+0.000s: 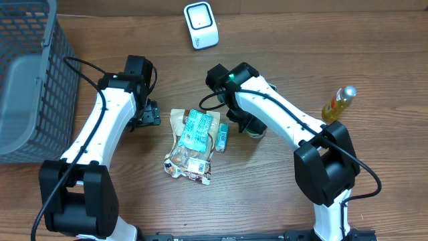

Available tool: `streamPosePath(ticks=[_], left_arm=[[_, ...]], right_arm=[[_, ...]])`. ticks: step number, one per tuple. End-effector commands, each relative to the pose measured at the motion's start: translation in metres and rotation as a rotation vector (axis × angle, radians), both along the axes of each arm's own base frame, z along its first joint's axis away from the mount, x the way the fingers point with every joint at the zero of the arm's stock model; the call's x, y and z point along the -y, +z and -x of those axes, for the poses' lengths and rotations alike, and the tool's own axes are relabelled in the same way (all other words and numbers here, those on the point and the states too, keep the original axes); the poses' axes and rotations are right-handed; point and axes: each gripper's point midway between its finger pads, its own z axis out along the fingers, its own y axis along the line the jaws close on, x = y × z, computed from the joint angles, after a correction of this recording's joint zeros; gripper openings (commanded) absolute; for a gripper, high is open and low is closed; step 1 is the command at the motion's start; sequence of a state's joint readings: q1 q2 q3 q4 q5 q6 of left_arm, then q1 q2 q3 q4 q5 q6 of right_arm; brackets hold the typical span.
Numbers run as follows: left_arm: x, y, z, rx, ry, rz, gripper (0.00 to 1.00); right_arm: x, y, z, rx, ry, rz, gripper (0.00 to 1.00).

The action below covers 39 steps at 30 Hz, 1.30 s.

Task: Scan the item barcode
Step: 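Close the right gripper on the jar body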

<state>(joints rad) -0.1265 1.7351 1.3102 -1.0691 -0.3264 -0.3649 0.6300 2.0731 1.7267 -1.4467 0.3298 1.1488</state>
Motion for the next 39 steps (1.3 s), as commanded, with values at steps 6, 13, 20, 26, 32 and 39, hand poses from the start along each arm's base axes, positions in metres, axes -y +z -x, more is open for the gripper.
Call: streamPosePath(ticks=[6,13,20,26,32,39], left_arm=[[-0.002,0.011,-0.006,0.043,0.016,-0.007,1.0],[-0.002,0.011,-0.006,0.043,0.016,-0.007,0.99],[-0.002,0.011,-0.006,0.043,0.016,-0.007,1.0],[-0.002,0.011,-0.006,0.043,0.016,-0.007,1.0],[-0.002,0.011,-0.006,0.043,0.016,-0.007,0.99],[-0.002,0.011,-0.006,0.043,0.016,-0.007,0.99]], right_arm=[[0.0,-0.001,-0.011,0.048,0.008,0.008,0.3],[-0.001,-0.001,-0.012,0.056,0.008,0.001,0.76],[-0.002,-0.001,-0.011,0.049,0.007,-0.006,1.0],[0.008,0.002,-0.009,0.037,0.038,0.052,1.0],[0.012,0.004,-0.019,-0.005,0.243,0.089,1.0],[0.015,-0.003,-0.025,-0.076,0.325,-0.004,1.0]])
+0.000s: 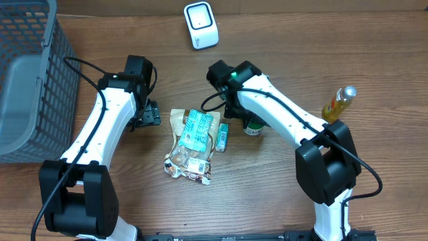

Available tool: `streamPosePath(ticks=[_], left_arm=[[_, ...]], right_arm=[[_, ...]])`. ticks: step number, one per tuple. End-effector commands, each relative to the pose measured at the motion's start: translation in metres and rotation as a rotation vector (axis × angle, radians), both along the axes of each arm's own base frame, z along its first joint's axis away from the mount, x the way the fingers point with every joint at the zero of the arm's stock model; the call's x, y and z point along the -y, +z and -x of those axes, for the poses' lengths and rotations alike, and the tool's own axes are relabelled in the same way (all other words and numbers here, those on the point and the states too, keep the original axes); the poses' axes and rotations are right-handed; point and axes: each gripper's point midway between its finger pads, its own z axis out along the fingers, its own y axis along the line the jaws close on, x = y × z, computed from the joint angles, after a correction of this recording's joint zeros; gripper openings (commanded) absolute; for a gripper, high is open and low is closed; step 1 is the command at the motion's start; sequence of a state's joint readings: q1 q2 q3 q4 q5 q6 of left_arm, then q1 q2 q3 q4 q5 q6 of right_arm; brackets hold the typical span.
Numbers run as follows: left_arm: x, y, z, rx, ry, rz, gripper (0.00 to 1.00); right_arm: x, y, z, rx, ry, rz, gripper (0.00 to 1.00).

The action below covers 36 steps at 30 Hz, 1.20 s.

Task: Scan the item barcode
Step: 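Close the right gripper on the jar body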

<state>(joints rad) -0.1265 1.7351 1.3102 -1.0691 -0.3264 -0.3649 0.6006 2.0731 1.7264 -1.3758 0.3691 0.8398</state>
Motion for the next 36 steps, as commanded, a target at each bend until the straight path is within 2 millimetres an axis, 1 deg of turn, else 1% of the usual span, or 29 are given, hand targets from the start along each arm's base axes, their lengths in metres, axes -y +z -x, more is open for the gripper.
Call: streamPosePath(ticks=[1,3,6,8,10,12,16,20,22,30,33,36], left_arm=[[-0.002,0.011,-0.006,0.043,0.016,-0.007,0.99],[-0.002,0.011,-0.006,0.043,0.016,-0.007,1.0],[-0.002,0.011,-0.006,0.043,0.016,-0.007,1.0],[-0.002,0.011,-0.006,0.043,0.016,-0.007,1.0],[-0.002,0.011,-0.006,0.043,0.016,-0.007,1.0],[-0.002,0.011,-0.006,0.043,0.016,-0.007,0.99],[-0.002,0.011,-0.006,0.043,0.016,-0.007,0.99],[-0.002,0.011,-0.006,0.043,0.016,-0.007,1.0],[-0.002,0.011,-0.006,0.043,0.016,-0.007,1.0],[-0.002,0.011,-0.006,0.043,0.016,-0.007,0.99],[-0.002,0.011,-0.006,0.043,0.016,-0.007,1.0],[-0.002,0.011,-0.006,0.043,0.016,-0.007,0.99]], right_arm=[[0.015,-0.004,-0.004,-0.074,0.055,-0.035,1.0],[0.016,-0.007,-0.005,-0.116,0.066,-0.099,1.0],[0.006,-0.012,-0.002,-0.199,0.109,-0.273,1.0],[0.004,-0.012,-0.002,-0.217,0.101,-0.33,1.0],[0.002,-0.012,-0.001,-0.222,0.094,-0.351,0.97],[0.001,-0.012,-0.002,-0.218,0.095,-0.356,0.93],[-0.002,-0.012,-0.002,-0.217,0.104,-0.356,0.8],[-0.003,-0.012,-0.002,-0.214,0.105,-0.358,0.77],[-0.003,-0.012,-0.003,-0.211,0.106,-0.359,0.74],[-0.004,-0.012,-0.004,-0.206,0.108,-0.361,0.73],[-0.005,-0.012,-0.006,-0.198,0.109,-0.364,0.68],[-0.005,-0.012,-0.007,-0.195,0.11,-0.365,0.67]])
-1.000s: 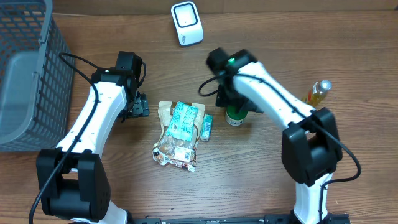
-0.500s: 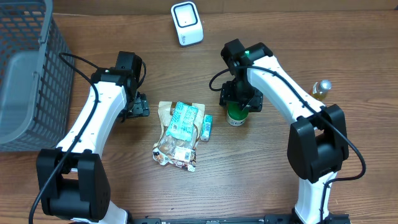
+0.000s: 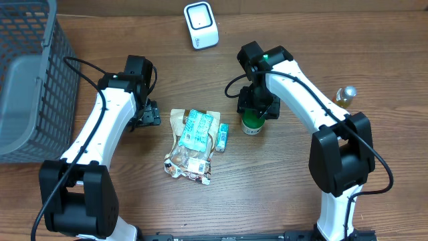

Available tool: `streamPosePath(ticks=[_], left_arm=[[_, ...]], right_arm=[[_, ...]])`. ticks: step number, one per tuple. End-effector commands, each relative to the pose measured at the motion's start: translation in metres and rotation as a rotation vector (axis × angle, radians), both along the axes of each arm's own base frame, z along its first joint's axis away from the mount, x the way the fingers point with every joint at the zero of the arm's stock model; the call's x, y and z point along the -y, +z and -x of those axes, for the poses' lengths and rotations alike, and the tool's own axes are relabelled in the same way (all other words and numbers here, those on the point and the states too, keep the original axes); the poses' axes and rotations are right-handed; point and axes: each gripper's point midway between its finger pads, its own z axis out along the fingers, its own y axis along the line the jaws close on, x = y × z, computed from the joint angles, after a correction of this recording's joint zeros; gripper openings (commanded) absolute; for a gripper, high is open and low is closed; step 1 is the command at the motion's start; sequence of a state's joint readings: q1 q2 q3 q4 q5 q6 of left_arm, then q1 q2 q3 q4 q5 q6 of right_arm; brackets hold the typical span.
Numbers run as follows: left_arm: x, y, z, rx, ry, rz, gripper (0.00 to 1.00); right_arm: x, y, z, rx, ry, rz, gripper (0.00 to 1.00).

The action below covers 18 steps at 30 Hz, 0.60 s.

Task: Scan the item barcode
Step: 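Close the right gripper on the jar body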

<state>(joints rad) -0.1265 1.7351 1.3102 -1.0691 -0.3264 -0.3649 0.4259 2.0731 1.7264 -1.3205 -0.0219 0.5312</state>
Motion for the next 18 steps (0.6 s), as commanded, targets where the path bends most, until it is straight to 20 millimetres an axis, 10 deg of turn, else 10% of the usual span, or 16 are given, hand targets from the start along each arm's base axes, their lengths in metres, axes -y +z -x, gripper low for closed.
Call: streamPosePath(ticks=[1,18], left_arm=[[-0.002,0.011,-0.006,0.043,0.016,-0.007,1.0],[-0.002,0.011,-0.006,0.043,0.016,-0.007,0.99]], right_arm=[[-0.002,-0.001,0.0,-0.001,0.002,-0.007,0.67],[-0.036,0.0,0.003,0.032,0.31,-0.121,0.62]])
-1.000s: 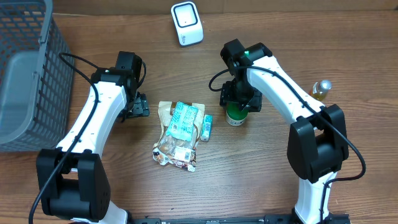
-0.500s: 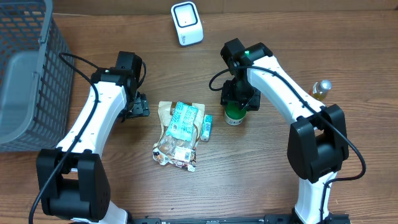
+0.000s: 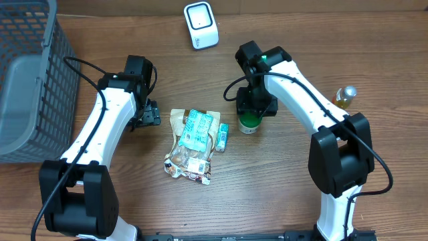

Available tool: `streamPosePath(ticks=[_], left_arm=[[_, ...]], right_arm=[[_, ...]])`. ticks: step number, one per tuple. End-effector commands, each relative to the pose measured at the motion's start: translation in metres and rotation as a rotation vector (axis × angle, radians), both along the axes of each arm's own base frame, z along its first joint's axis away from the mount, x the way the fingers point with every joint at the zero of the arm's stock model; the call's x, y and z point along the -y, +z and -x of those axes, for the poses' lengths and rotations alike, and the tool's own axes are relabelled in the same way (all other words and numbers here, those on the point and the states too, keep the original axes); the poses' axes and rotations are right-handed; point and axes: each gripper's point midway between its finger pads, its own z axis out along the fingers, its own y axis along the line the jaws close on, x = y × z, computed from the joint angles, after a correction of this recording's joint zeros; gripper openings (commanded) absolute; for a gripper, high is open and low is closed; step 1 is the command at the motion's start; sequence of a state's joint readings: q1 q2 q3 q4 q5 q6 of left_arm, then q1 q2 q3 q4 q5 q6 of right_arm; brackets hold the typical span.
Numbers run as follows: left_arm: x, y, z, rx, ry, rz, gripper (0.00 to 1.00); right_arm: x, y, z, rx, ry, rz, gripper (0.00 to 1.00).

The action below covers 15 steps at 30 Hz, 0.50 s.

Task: Scan the item barcode
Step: 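Close the right gripper on the jar body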

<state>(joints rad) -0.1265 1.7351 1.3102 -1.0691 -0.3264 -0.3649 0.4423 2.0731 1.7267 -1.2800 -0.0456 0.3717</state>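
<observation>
A small green bottle (image 3: pixel 248 124) stands upright on the table at centre right. My right gripper (image 3: pixel 255 107) hangs directly over its far side, covering its top; the overhead view does not show whether the fingers close on it. The white barcode scanner (image 3: pixel 200 25) lies at the table's far edge, well apart from the bottle. My left gripper (image 3: pixel 150 114) rests low at the left of the snack bags, open and holding nothing.
Stacked snack bags (image 3: pixel 192 143) lie mid-table with a small green box (image 3: pixel 222 136) against their right side, close to the bottle. A yellow oil bottle (image 3: pixel 340 98) stands at the right. A grey mesh basket (image 3: pixel 27 80) fills the far left.
My right gripper has shifted slightly left and sits closer over the green bottle, which stands a touch further left. The left arm has not moved.
At first my right arm reached left across the green bottle, wrist near the snack bags. It was still there at the second moment. Then it had swung right, gripper just behind the bottle, and now it covers the bottle's top. The left arm stayed put.
</observation>
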Motion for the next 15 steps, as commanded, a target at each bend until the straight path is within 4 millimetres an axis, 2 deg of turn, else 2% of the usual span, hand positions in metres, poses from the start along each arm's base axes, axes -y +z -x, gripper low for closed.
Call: streamPosePath(ticks=[1,7,15], left_arm=[[-0.002,0.011,-0.006,0.043,0.016,-0.007,0.99],[-0.002,0.011,-0.006,0.043,0.016,-0.007,1.0],[-0.002,0.011,-0.006,0.043,0.016,-0.007,1.0]], right_arm=[[-0.025,0.0,0.007,0.003,0.171,-0.077,0.62],[-0.033,0.0,0.004,0.041,0.3,-0.086,0.62],[-0.021,0.0,-0.015,0.122,0.296,0.002,0.62]])
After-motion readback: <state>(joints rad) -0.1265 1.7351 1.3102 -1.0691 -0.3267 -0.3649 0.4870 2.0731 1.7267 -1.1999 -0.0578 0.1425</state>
